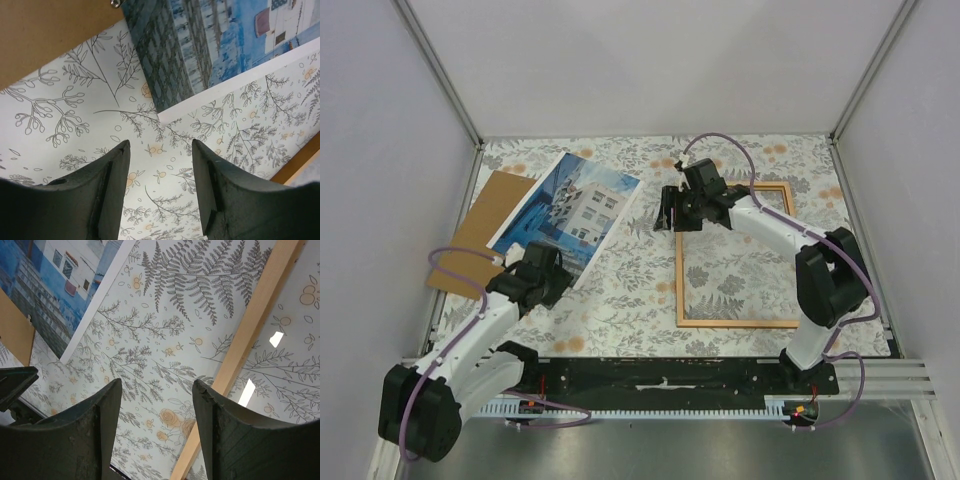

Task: Put the photo into the frame
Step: Move the photo to the backboard.

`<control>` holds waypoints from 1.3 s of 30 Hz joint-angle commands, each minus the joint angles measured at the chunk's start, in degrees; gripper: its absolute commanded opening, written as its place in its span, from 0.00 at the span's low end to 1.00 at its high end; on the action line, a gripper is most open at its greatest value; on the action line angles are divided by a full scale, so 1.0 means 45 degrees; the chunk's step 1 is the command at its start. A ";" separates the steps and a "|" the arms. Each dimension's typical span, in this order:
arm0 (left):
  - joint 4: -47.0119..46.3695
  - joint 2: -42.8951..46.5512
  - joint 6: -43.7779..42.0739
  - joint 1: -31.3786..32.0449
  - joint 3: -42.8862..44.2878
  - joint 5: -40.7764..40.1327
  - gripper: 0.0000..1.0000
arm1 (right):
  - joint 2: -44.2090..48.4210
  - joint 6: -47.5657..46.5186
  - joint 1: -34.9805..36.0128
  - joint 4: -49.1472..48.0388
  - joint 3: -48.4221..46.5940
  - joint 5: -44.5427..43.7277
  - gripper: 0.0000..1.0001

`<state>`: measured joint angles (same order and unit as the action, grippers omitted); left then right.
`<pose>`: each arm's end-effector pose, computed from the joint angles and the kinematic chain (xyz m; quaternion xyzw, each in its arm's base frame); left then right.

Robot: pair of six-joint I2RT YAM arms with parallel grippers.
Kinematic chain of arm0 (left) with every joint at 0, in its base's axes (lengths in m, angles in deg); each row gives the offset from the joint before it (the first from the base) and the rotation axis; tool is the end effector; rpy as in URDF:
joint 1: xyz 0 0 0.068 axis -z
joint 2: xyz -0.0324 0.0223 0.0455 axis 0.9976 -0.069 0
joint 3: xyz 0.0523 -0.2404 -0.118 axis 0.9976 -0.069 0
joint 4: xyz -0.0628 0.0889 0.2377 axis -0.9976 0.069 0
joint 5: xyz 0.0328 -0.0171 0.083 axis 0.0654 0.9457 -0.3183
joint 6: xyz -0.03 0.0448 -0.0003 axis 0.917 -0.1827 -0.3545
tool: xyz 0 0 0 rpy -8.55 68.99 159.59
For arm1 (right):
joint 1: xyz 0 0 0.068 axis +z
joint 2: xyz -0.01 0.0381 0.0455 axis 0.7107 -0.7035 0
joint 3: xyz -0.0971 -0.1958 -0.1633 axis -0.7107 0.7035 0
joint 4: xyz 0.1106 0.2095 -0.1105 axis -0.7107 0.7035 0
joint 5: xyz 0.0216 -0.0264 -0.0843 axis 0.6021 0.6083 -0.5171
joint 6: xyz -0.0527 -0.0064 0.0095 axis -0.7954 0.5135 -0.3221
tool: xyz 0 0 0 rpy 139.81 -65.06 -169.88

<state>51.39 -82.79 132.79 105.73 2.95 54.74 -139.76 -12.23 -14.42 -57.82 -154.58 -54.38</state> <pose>0.1692 -0.0518 0.1981 -0.4045 0.8700 -0.0939 0.2659 0.3324 0.2084 0.2420 -0.0653 0.9273 0.2687 0.2525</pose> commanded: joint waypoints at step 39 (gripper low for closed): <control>-0.4940 0.0898 0.4641 -0.0018 -0.4270 0.0436 0.33 | 0.2060 -0.0355 -0.0025 -0.0570 0.1875 -0.0250 0.65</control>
<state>29.05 -79.03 151.94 105.73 -15.13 59.03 -132.85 -12.84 -14.48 -58.68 -146.63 -54.68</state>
